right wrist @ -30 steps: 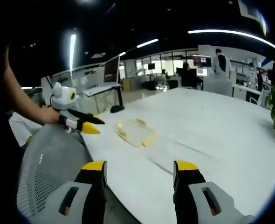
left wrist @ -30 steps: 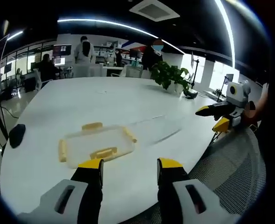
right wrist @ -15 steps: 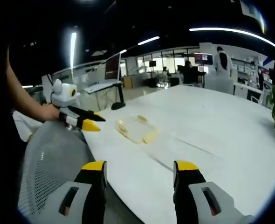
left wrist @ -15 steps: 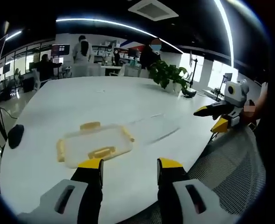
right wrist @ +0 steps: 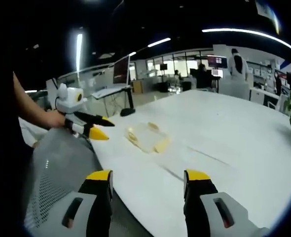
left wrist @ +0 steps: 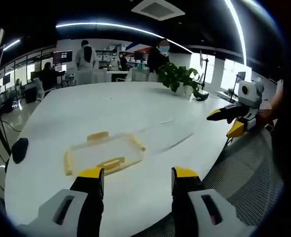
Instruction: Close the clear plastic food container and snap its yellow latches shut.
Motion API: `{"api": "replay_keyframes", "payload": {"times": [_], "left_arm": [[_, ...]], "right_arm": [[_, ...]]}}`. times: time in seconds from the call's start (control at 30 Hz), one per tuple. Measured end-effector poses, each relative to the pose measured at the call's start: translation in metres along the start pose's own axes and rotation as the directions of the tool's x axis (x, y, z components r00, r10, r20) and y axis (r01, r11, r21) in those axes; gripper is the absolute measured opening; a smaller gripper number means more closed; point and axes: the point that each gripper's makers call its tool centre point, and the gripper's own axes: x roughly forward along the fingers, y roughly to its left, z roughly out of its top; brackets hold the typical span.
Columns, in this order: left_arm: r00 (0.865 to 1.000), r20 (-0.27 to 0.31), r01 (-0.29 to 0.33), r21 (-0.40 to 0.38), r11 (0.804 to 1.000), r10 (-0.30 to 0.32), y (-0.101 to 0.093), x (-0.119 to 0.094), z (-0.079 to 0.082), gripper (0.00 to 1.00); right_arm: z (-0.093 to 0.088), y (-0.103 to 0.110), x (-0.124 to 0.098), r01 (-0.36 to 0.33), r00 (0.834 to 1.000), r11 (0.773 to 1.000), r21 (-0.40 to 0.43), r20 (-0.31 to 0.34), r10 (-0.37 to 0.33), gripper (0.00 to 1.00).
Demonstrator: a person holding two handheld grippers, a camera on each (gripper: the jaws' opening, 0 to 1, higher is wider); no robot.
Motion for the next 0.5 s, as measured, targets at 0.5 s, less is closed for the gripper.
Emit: {"api": "replay_keyframes", "payload": {"times": [0.5], "left_arm": [[0.999,-0.009,0.040,0.023,0.999,-0.040,-0.0080,-0.0007,0.0031,0.57]], "right_arm": [[0.0069,-0.0075,-0.0061,0.035,0.999,0.999,0.001,0.027,-0.035,0.60]]}}
